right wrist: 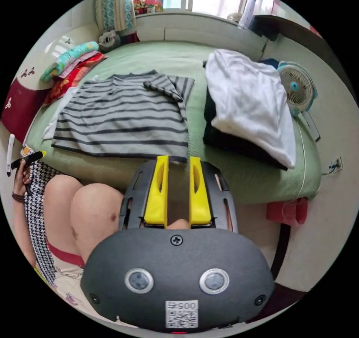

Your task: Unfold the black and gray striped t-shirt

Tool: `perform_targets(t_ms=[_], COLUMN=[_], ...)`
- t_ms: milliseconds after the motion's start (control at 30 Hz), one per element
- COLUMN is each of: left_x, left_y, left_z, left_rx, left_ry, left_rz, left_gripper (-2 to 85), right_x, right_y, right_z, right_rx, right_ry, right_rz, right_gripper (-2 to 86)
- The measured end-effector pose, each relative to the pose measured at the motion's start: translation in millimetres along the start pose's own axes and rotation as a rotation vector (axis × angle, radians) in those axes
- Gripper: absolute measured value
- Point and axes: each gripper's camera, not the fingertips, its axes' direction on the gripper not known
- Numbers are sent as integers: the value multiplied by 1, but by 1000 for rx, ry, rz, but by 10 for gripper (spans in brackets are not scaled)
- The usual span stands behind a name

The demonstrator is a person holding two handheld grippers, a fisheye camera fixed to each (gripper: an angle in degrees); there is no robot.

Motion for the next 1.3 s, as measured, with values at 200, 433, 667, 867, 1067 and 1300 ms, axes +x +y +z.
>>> perform_targets(t_ms=[200, 433, 667, 867, 1067, 1300], left_x=[49, 65, 72, 67, 58, 64], left_y=[-30, -29, -32, -24, 8, 39], left_z=[35, 46, 42, 27, -17, -73], left_rx=[-34, -12, -52, -19, 45, 140], left_ry=[-1, -62, -73, -28, 50, 63], left_rz=[79, 118, 123, 100, 19, 48], left_gripper=[53, 53, 53, 51, 47, 83], right_x=[-32, -48, -44, -23, -12, 25], right_y=[-67, -140, -173, -137, -55, 54], right_z=[24, 79, 122, 73, -4, -43], right_rx=[27, -13, -83, -6, 24, -40], right_ry=[-7, 7, 40, -48, -79, -52], right_rz=[-59, -50, 37, 104, 6, 86], right_gripper=[112, 117, 74, -13, -16, -16])
